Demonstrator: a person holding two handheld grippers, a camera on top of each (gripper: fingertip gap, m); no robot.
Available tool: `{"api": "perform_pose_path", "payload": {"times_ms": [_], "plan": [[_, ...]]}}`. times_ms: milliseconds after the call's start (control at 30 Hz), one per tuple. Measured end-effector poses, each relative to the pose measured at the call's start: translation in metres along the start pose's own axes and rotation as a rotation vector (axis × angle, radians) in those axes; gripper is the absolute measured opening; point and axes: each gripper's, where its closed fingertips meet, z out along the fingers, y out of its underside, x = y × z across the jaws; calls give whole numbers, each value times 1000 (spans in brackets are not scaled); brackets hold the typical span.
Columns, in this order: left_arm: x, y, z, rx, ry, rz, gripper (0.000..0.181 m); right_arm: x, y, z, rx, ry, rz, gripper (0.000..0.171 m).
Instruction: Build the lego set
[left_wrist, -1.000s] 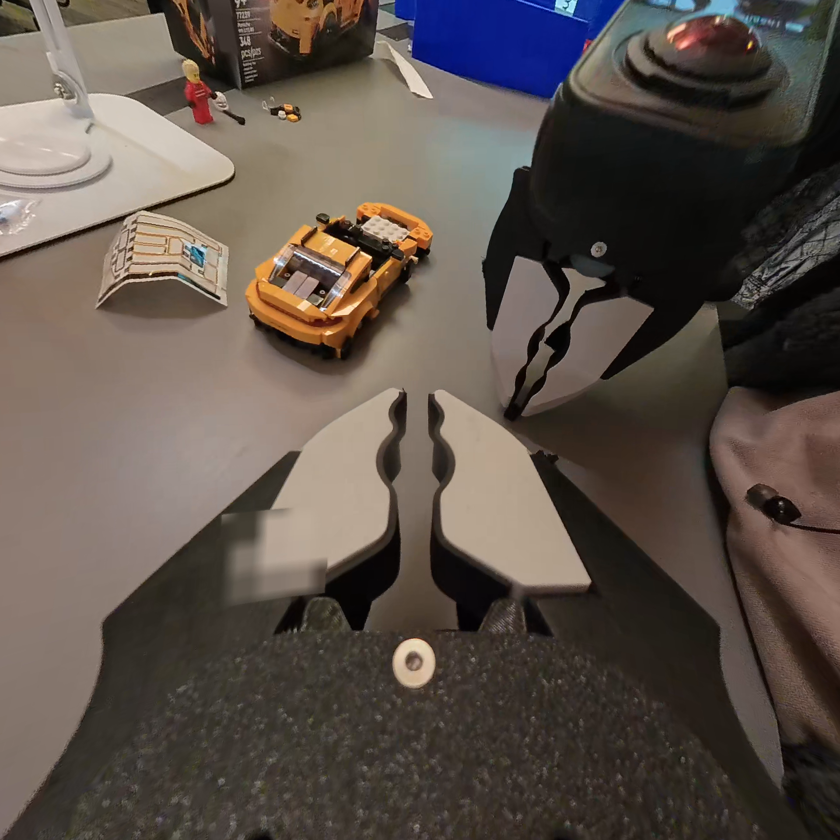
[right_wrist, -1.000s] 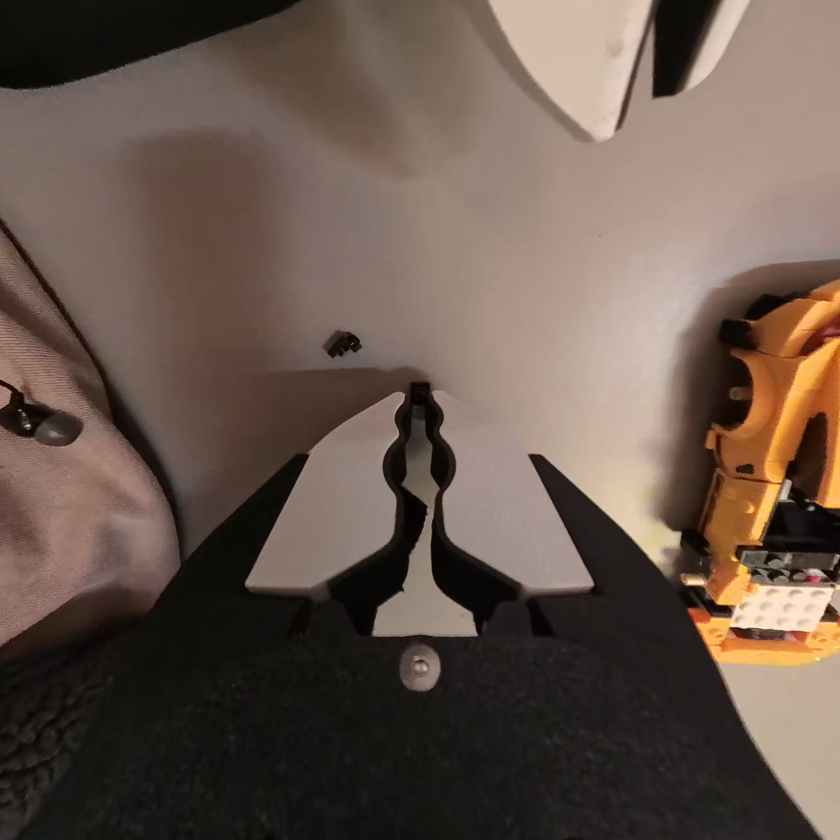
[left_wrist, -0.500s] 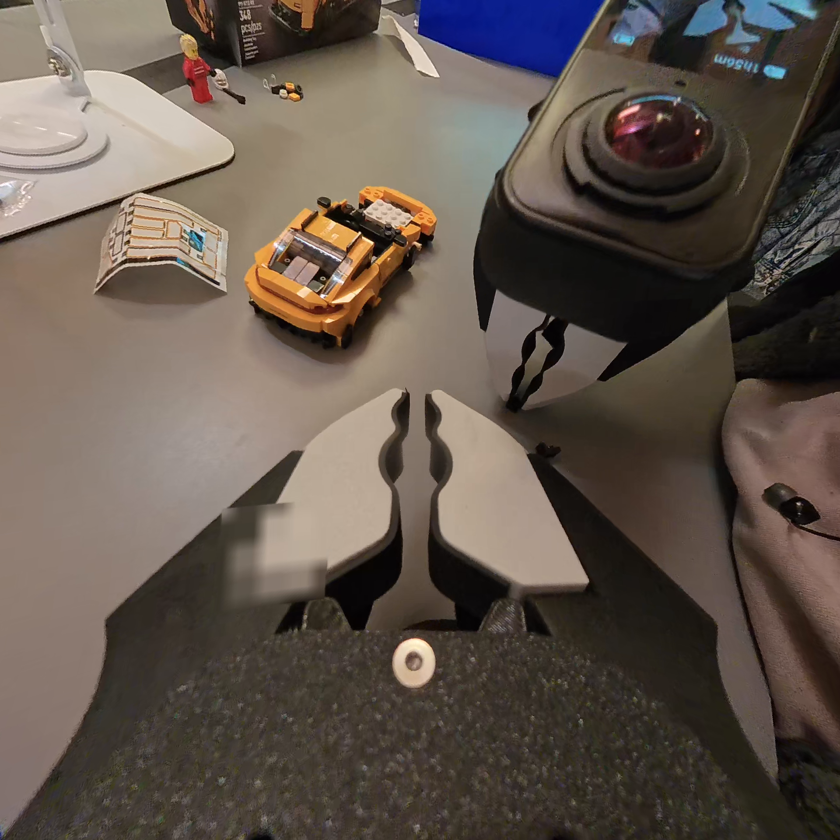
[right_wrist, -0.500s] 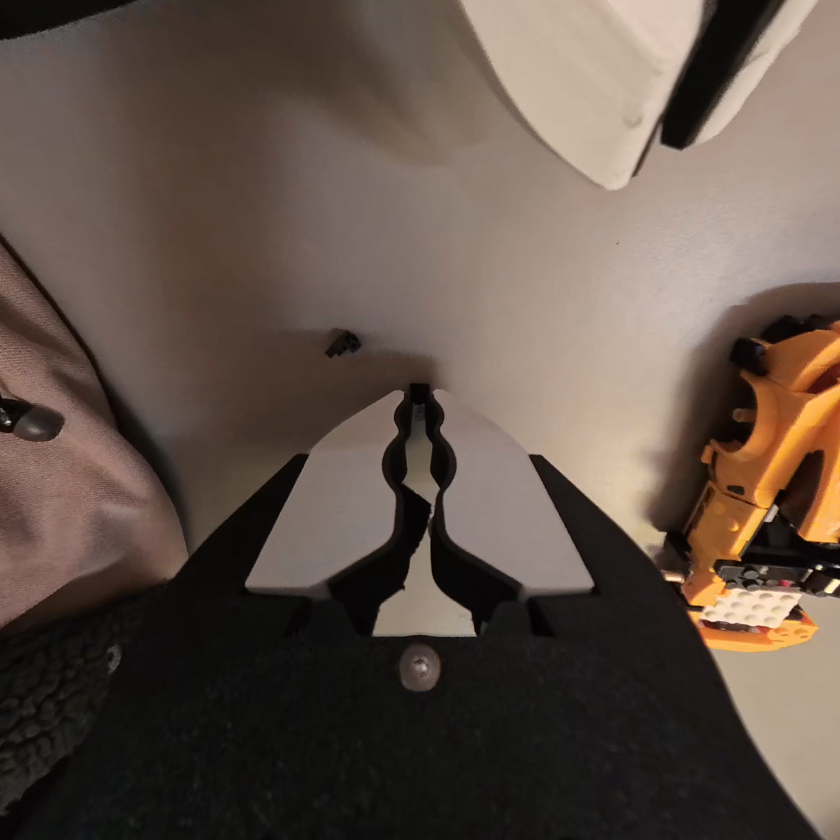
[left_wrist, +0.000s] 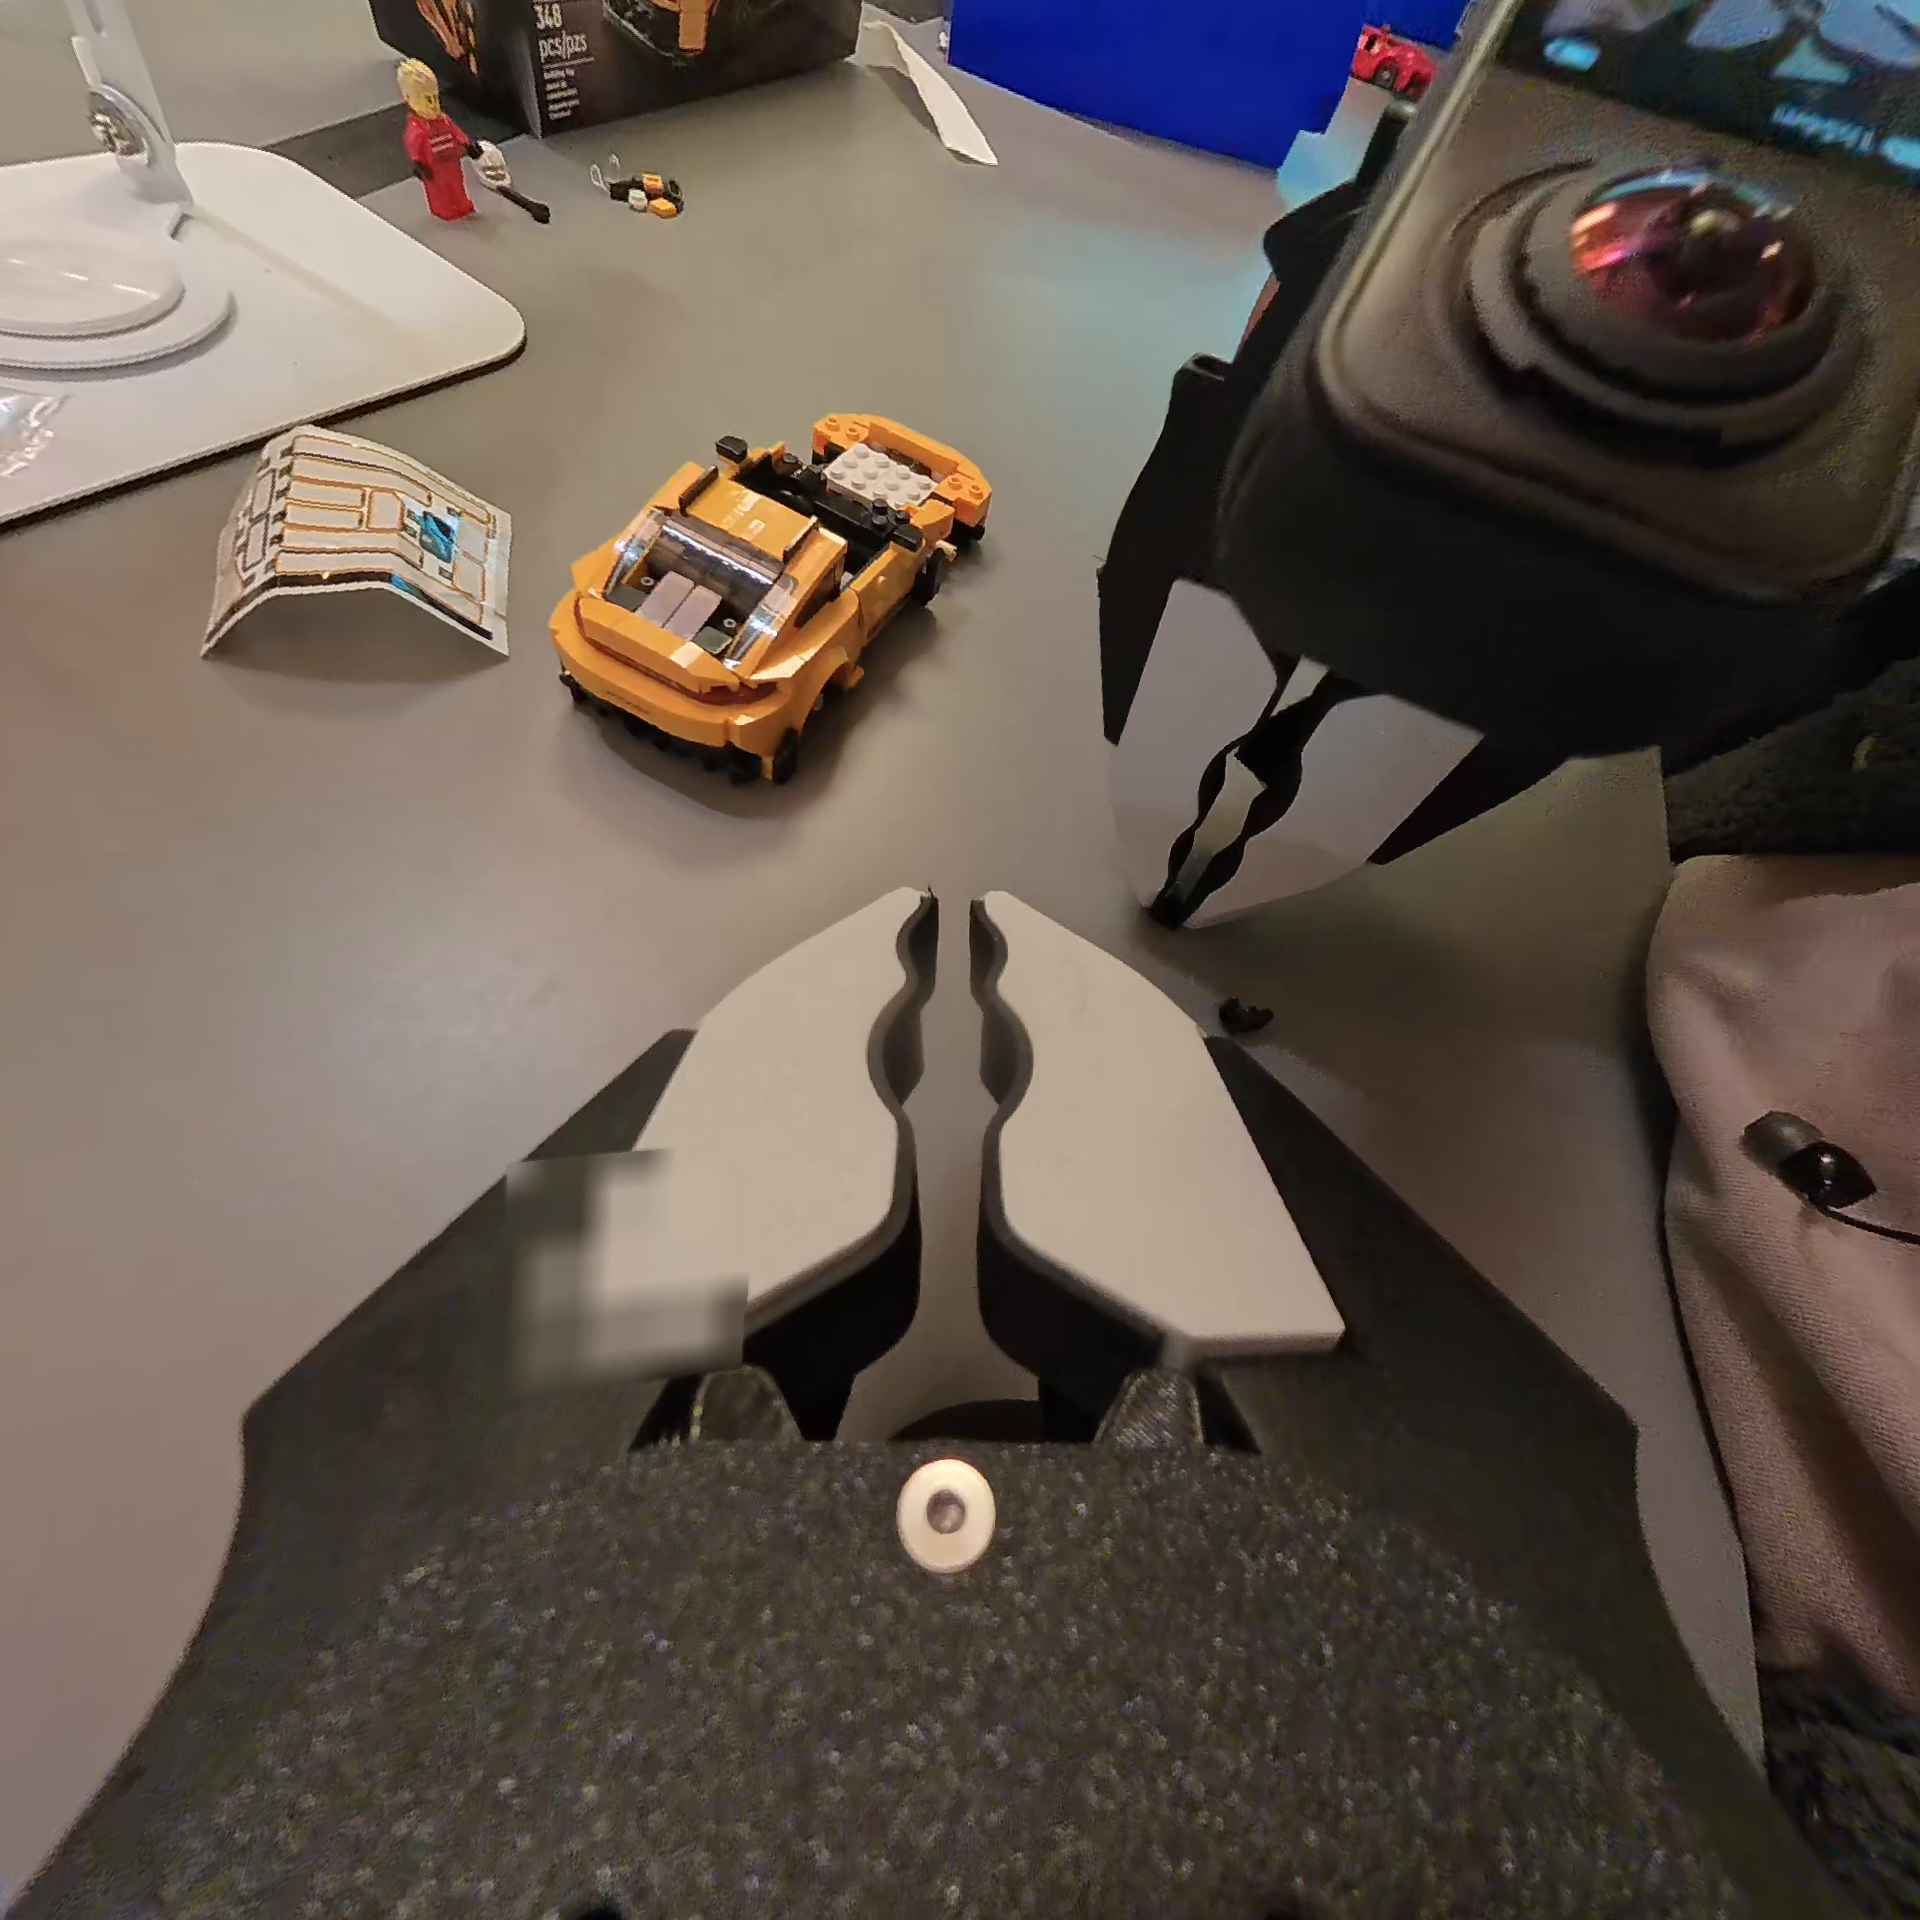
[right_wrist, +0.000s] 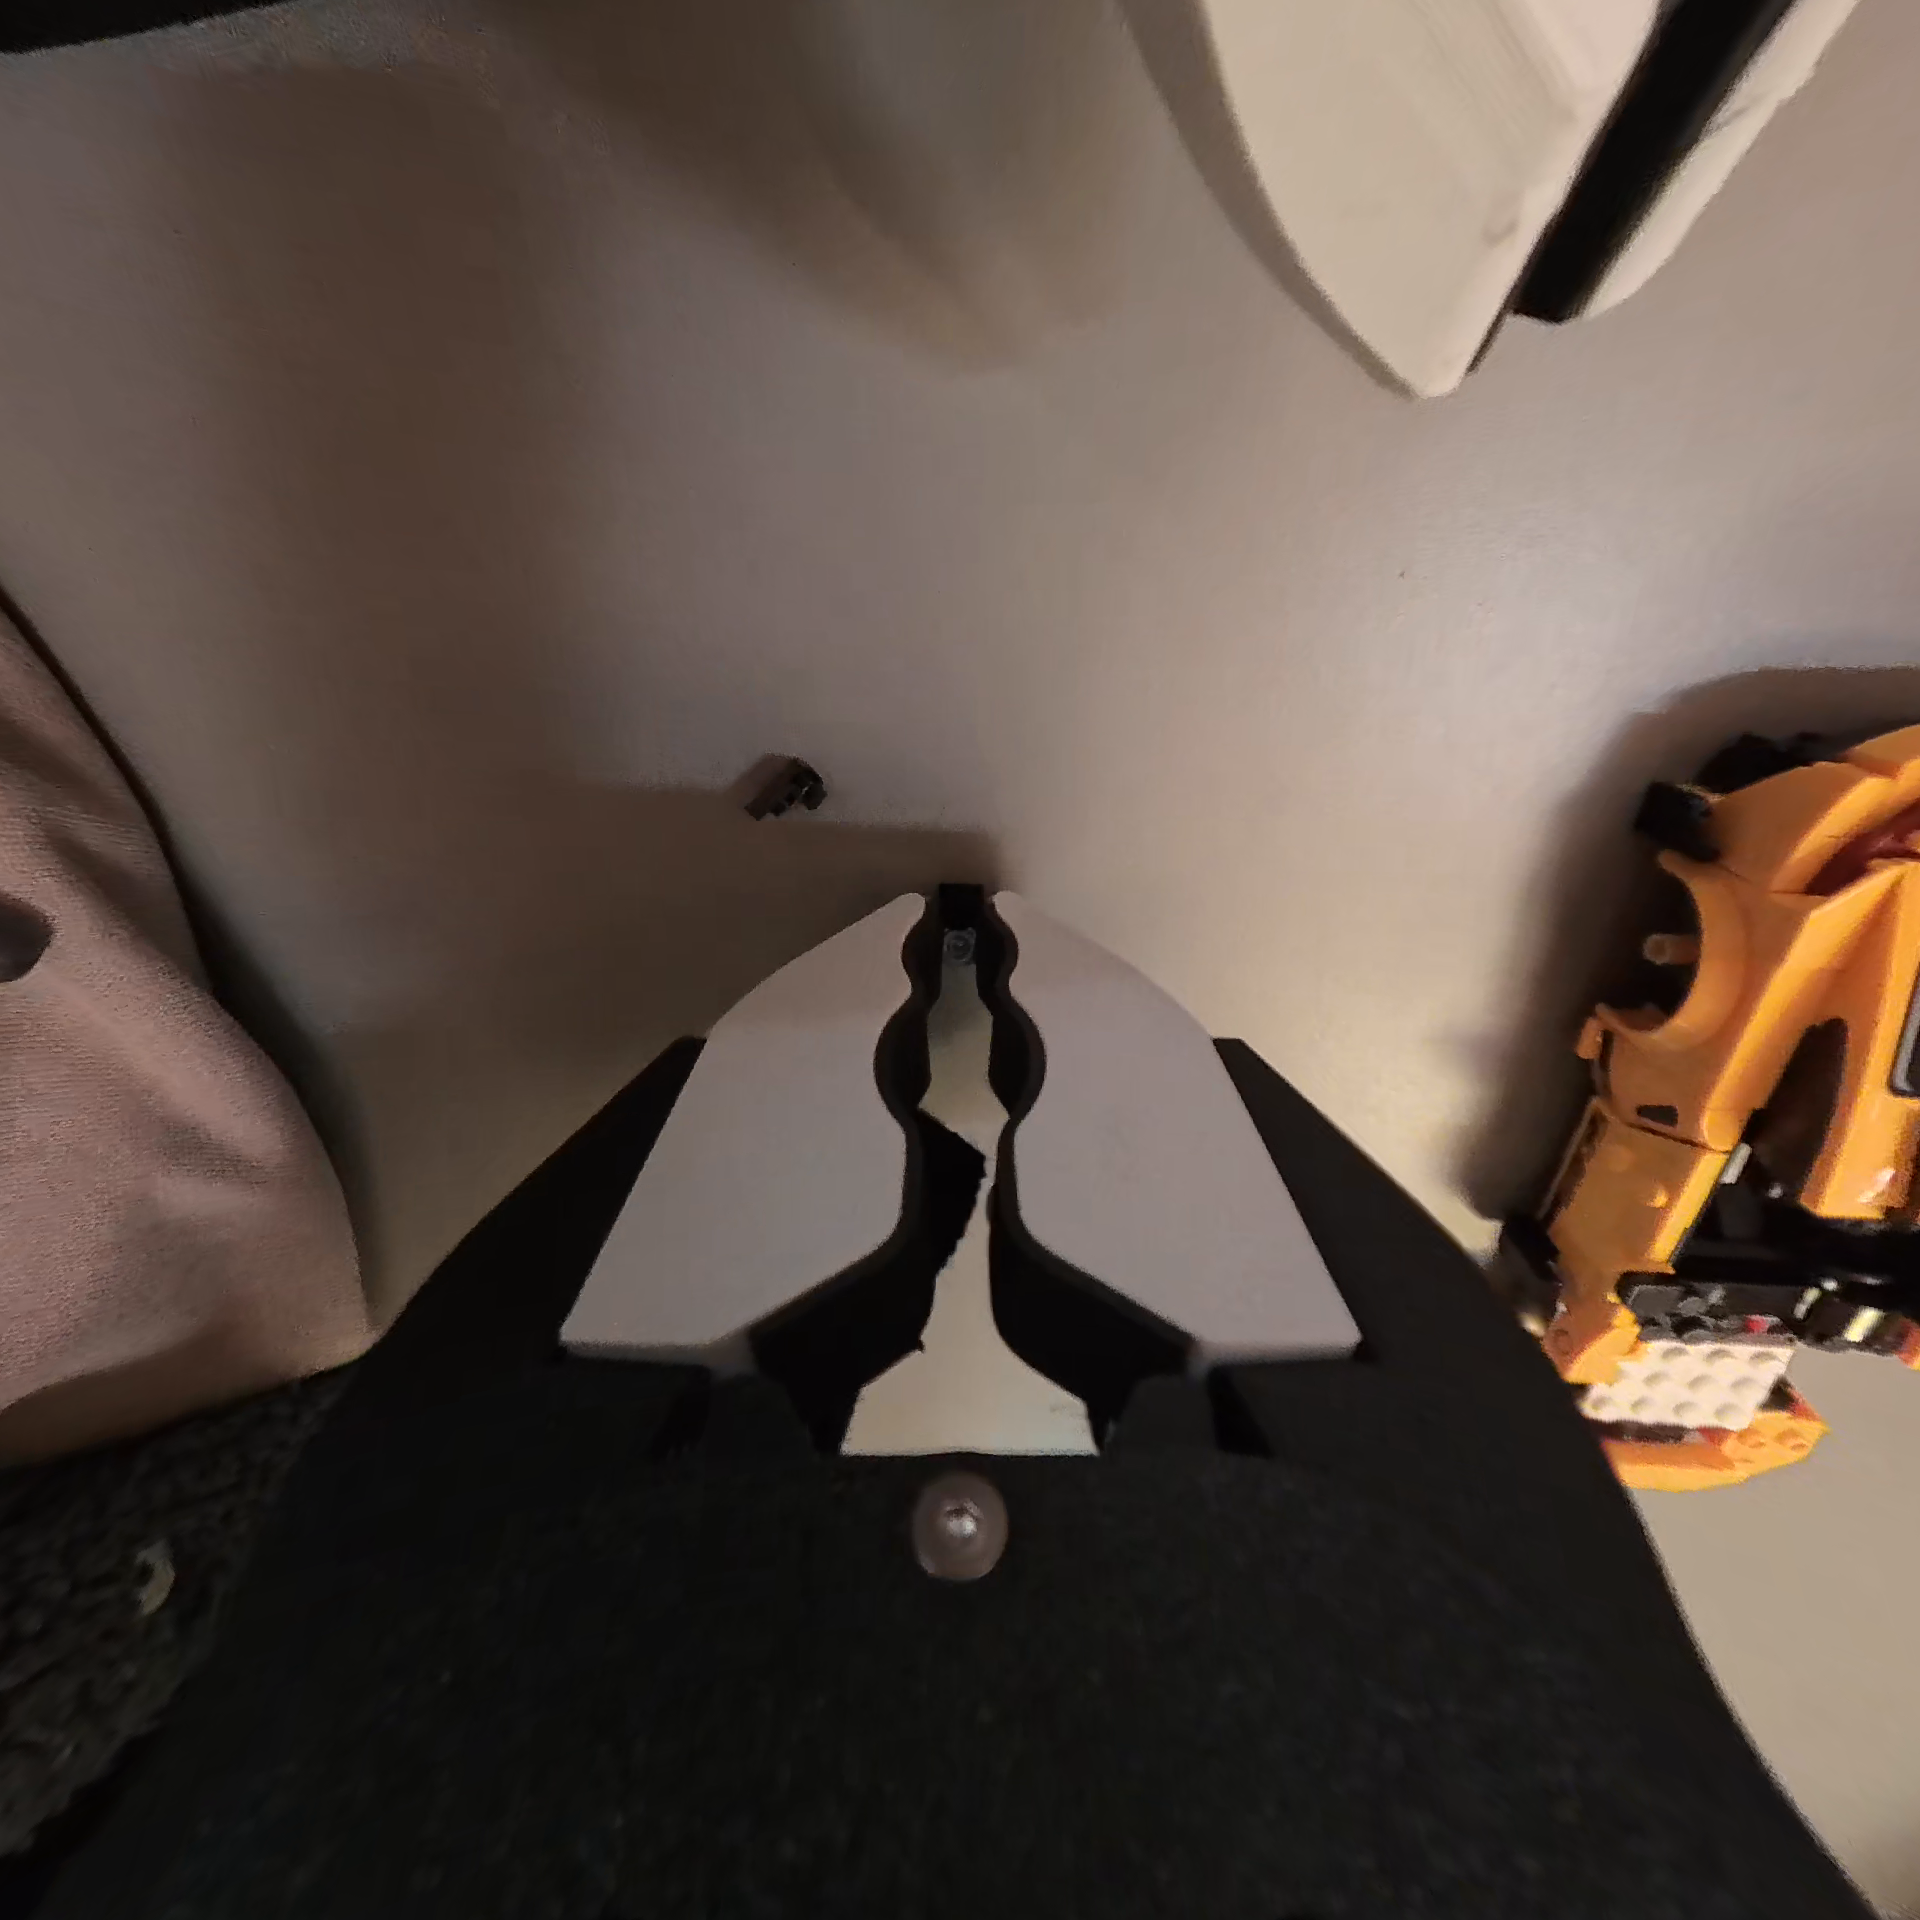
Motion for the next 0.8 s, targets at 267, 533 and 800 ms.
{"api": "perform_pose_path", "payload": {"times_ms": [267, 533, 800], "plan": [[-1, 1, 0, 1, 14, -23, 5, 7, 3, -5, 103, 26, -3, 9], [-2, 2, 1, 0, 29, -43, 6, 6, 6, -3, 138, 2, -7, 15], [-1, 3, 1, -4, 41, -55, 6, 5, 7, -4, 182, -54, 0, 24]]}}
